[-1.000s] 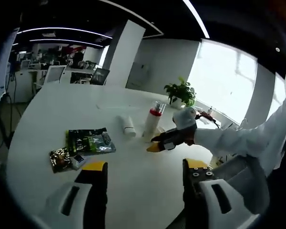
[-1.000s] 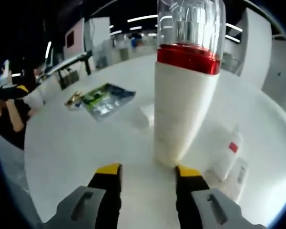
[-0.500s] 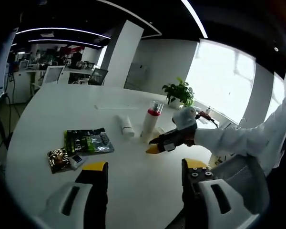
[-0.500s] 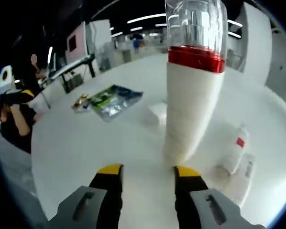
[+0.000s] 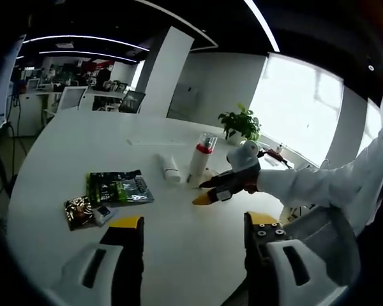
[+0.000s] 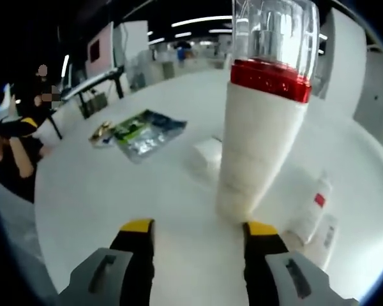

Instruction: Arrange the skincare products in the storage area until every visible bottle or jar stands upright without overlapping.

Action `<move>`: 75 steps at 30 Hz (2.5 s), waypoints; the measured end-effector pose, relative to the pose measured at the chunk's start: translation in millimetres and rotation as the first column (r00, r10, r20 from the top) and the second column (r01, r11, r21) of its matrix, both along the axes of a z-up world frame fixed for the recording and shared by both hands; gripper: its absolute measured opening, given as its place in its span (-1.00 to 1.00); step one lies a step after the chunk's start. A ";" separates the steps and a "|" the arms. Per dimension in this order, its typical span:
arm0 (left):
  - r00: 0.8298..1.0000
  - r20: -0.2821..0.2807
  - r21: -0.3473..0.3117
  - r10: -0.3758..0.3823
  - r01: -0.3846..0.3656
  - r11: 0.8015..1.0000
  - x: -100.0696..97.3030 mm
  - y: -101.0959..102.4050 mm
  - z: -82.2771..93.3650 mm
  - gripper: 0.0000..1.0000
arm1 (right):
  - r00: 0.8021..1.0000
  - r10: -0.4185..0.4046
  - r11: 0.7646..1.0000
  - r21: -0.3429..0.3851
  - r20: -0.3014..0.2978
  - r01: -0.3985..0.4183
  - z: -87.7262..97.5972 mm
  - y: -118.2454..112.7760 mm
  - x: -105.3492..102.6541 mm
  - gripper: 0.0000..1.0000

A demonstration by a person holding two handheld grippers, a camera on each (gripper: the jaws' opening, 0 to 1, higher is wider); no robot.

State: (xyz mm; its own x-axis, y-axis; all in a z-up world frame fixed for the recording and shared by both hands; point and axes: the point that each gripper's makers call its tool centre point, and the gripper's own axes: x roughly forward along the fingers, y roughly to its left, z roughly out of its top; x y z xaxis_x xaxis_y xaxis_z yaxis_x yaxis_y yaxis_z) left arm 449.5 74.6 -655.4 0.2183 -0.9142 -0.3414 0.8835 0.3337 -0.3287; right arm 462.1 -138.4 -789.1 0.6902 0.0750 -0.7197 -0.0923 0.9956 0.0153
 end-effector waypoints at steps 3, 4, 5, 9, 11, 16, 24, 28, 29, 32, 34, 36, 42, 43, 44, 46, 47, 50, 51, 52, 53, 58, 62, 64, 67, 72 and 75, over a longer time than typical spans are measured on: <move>1.000 0.002 -0.003 0.014 -0.014 1.000 2.8 1.4 1.0 0.23 | 1.000 -0.020 0.999 0.042 0.011 0.020 3.6 1.6 -6.1 0.34; 1.000 0.005 -0.003 0.019 -0.019 1.000 3.9 2.0 1.0 0.23 | 1.000 -0.023 0.999 0.045 0.008 0.022 4.9 0.9 -7.9 0.42; 1.000 0.005 -0.001 0.022 -0.022 1.000 4.5 2.3 0.7 0.24 | 1.000 -0.022 0.999 0.041 0.009 0.022 6.1 0.9 -9.1 0.48; 1.000 0.016 0.013 0.022 -0.022 1.000 4.5 3.0 -0.9 0.26 | 1.000 0.002 1.000 0.003 0.021 -0.002 19.7 -0.7 -12.8 0.64; 1.000 0.022 0.016 0.022 -0.022 1.000 4.6 3.2 -0.9 0.28 | 0.999 0.007 1.000 0.010 0.033 -0.007 26.8 0.5 -13.1 0.74; 0.999 0.028 0.017 0.027 -0.027 0.999 5.9 4.7 -0.7 0.30 | 0.998 0.029 1.000 -0.010 0.056 -0.029 40.3 2.0 -15.7 0.98; 0.999 0.038 0.013 0.029 -0.029 0.999 5.4 4.7 1.6 0.35 | 0.991 0.032 0.997 0.058 0.131 -0.040 75.0 21.2 -27.1 0.99; 0.999 0.047 0.014 0.027 -0.028 1.000 5.0 4.4 2.3 0.39 | 0.985 0.035 0.999 0.028 0.171 -0.040 93.5 24.6 -36.7 0.99; 0.999 0.047 0.013 0.027 -0.028 1.000 5.4 4.3 2.5 0.39 | 0.984 0.032 0.999 0.022 0.173 -0.037 97.0 25.0 -40.2 0.99; 0.998 0.050 0.014 0.025 -0.026 1.000 4.7 4.2 2.5 0.43 | 0.982 0.028 0.999 0.019 0.188 -0.032 104.9 25.9 -45.0 0.99; 0.998 0.054 0.017 0.023 -0.024 1.000 4.2 3.9 2.5 0.46 | 0.979 0.024 0.999 0.015 0.204 -0.028 111.4 27.1 -48.5 0.99; 0.998 0.065 0.021 0.022 -0.023 1.000 4.0 4.1 3.0 0.46 | 0.977 0.024 1.000 0.009 0.211 -0.027 115.6 28.5 -52.7 0.99; 0.995 0.092 0.019 0.038 -0.040 0.999 7.8 5.8 5.5 0.56 | 0.974 0.010 1.000 -0.004 0.227 -0.010 123.5 28.6 -64.4 0.99; 0.994 0.097 0.022 0.041 -0.043 0.999 8.4 6.1 5.4 0.58 | 0.974 0.007 1.000 -0.003 0.227 -0.006 124.4 28.9 -66.2 0.99; 0.994 0.103 0.027 0.041 -0.044 0.999 8.2 6.3 5.2 0.59 | 0.973 0.004 1.000 -0.008 0.229 -0.003 125.6 29.2 -68.7 0.99; 0.993 0.114 0.035 0.035 -0.040 0.999 7.2 5.9 4.9 0.61 | 0.972 -0.001 0.999 -0.031 0.233 0.009 126.8 27.4 -71.7 0.99; 0.992 0.123 0.041 0.033 -0.039 0.998 6.8 5.7 4.8 0.61 | 0.973 -0.001 0.999 -0.041 0.230 0.011 126.4 27.7 -74.3 0.99; 0.988 0.152 0.053 0.023 -0.031 0.998 5.4 4.5 4.5 0.66 | 0.974 -0.006 0.999 -0.038 0.228 0.015 125.6 29.6 -78.7 0.99; 0.988 0.153 0.055 0.018 -0.027 0.998 5.1 4.1 4.1 0.67 | 0.974 -0.008 0.999 -0.037 0.225 0.017 125.0 30.8 -81.1 0.99; 0.988 0.153 0.058 0.015 -0.024 0.998 4.5 4.0 3.6 0.69 | 0.974 -0.010 0.999 -0.039 0.225 0.019 124.6 30.9 -82.5 0.99; 0.988 0.154 0.061 0.013 -0.023 0.998 4.2 4.0 3.1 0.70 | 0.975 -0.014 0.999 -0.044 0.223 0.025 124.4 30.8 -84.9 0.99; 0.985 0.172 0.054 0.027 -0.037 0.998 3.7 4.3 6.6 0.90 | 0.972 -0.029 0.999 -0.020 0.233 0.034 124.3 33.8 -92.5 0.99; 0.986 0.164 0.057 0.038 -0.048 0.997 4.4 5.9 5.9 0.96 | 0.971 -0.044 0.998 -0.030 0.235 0.052 121.6 35.3 -98.9 0.99; 0.988 0.153 0.074 0.029 -0.041 0.996 2.8 6.1 0.9 0.98 | 0.972 -0.043 0.998 -0.035 0.233 0.052 119.4 36.8 -101.4 0.99; 0.989 0.148 0.099 0.008 -0.022 0.995 -0.4 5.1 -4.4 0.98 | 0.967 -0.059 0.998 -0.022 0.246 0.066 116.7 38.5 -102.1 0.99; 0.986 0.168 0.144 0.005 -0.029 0.989 4.6 5.4 -10.4 0.98 | 0.961 -0.089 0.995 -0.026 0.264 0.099 110.7 40.4 -102.0 0.99; 0.987 0.159 0.153 0.016 -0.041 0.987 7.1 8.4 -14.3 0.98 | 0.960 -0.102 0.990 -0.063 0.261 0.123 106.3 34.7 -105.4 1.00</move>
State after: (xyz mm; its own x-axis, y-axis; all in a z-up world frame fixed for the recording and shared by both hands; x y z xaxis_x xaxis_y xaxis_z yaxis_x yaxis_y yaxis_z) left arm 456.5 83.0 -669.7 0.3058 -0.8453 -0.4381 0.9093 0.3957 -0.1289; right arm 356.7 -103.7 -682.8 0.8529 -0.0629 -0.5184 0.0296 0.9969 -0.0722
